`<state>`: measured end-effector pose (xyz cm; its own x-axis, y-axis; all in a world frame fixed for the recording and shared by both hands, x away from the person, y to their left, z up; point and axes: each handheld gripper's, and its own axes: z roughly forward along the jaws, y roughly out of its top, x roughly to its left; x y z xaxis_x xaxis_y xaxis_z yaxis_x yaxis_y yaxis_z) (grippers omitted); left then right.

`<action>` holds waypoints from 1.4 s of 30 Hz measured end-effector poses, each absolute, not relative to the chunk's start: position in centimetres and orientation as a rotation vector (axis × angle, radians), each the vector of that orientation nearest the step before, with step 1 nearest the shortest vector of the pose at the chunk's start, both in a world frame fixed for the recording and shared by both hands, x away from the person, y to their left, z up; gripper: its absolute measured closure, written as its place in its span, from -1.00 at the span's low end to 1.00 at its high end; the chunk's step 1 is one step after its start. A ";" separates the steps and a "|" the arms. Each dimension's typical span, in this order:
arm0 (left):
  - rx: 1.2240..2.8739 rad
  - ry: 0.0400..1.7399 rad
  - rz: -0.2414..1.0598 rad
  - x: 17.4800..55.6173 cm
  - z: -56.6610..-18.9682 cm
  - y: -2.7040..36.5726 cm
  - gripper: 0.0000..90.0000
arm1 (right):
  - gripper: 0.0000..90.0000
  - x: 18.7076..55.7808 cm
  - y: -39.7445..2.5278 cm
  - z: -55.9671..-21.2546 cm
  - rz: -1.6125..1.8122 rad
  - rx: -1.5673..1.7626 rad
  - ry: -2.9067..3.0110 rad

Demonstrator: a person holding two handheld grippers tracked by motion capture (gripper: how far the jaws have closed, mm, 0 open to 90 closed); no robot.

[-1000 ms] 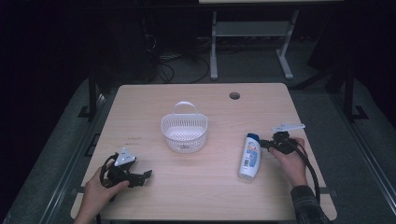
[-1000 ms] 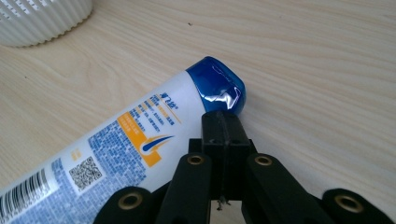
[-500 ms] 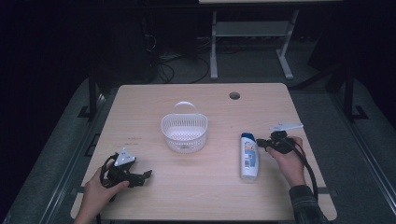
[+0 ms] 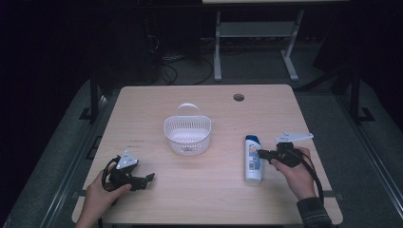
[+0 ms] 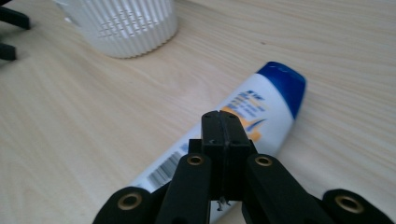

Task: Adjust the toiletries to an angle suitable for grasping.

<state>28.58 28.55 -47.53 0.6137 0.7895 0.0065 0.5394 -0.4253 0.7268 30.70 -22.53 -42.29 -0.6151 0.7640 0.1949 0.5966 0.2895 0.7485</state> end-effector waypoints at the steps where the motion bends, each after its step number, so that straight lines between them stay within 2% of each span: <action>1: 2.135 1.040 0.457 28.6 -47.5 28.6 -0.71 | 0.99 30.5 -22.4 -42.3 1.227 1.255 2.361; 15: 2.135 1.039 0.458 28.6 -47.5 28.6 -0.71 | 0.99 27.8 -20.7 -42.8 1.239 1.202 2.408; 42: 2.135 1.039 0.457 28.6 -47.5 28.6 -0.71 | 0.99 27.9 -17.8 -44.7 1.160 1.136 2.517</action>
<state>28.57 28.56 -47.53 0.6143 0.7890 0.0075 0.5386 -0.4263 0.7268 27.85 -17.76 -44.73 -0.7030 0.6907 0.1695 0.5776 0.4154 0.7028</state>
